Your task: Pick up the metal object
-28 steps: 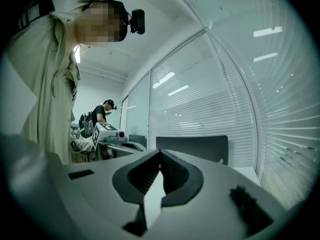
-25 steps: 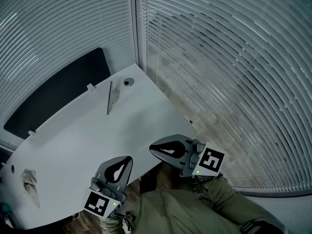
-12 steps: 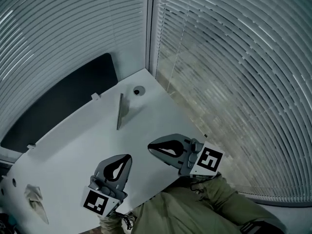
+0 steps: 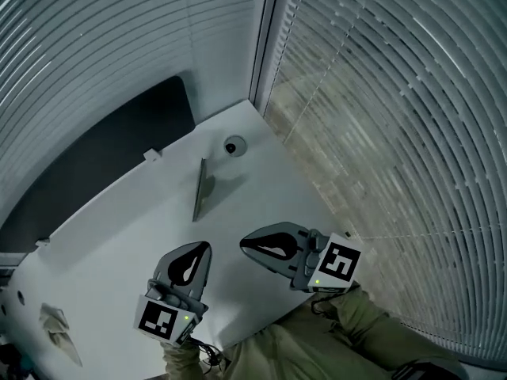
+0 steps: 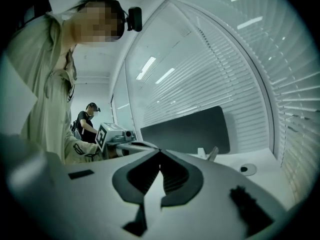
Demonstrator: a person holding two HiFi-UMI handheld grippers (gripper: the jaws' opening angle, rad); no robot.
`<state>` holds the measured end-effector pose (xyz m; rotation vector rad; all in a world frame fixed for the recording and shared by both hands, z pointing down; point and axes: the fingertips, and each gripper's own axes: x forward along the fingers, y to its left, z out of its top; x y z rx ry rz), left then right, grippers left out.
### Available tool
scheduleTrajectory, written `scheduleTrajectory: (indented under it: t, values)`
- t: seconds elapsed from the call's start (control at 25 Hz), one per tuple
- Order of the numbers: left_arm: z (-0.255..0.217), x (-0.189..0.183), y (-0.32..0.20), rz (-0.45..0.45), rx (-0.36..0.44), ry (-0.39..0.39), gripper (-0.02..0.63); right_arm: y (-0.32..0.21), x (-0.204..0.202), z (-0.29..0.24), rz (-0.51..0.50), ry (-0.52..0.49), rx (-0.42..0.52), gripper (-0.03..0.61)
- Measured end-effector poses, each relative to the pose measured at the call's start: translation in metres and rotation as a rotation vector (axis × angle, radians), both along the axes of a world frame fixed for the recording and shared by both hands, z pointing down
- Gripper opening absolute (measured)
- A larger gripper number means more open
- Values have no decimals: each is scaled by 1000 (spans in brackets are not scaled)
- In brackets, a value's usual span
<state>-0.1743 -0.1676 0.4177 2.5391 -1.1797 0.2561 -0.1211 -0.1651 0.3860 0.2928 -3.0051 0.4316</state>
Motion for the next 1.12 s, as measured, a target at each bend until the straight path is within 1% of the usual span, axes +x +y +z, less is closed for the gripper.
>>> scheduleTrajectory:
  t: [0.08,0.2,0.32,0.36,0.44,0.48,0.52,0.6,0.72,0.84,0.96,1.12]
  values:
    - [12,-4,-17,-21,-10,-16,6,-8,-3,8,-6,-2,-13,3]
    - [31,-10,-45,-52,17,-48,6,-17,-6,23,-11,-7,-34,3]
    - [50,-19,-77,-110,13,-76,8,-26,-9,38,-27,4,-57,3]
    - [56,-25,-87,-136,7,-80,32,-28,-9,43,-34,14,-68,3]
    - [69,-34,-108,-181,-15,-87,136,-31,-11,51,-48,41,-95,3]
    - [76,-35,-117,-191,-32,-95,170,-32,-11,55,-55,53,-108,3]
    - [85,-34,-125,-190,-51,-106,191,-34,-12,58,-57,52,-119,3]
    - [101,-27,-139,-169,-83,-131,212,-40,-15,62,-55,43,-144,3]
    - [126,-17,-154,-151,-129,-163,219,-51,-19,72,-54,52,-172,3]
    - [147,-16,-159,-156,-161,-194,219,-61,-26,88,-49,68,-183,3]
    - [151,-13,-160,-148,-153,-219,215,-68,-31,110,-55,89,-185,3]
    - [148,-12,-158,-135,-141,-223,198,-74,-39,122,-53,114,-199,3]
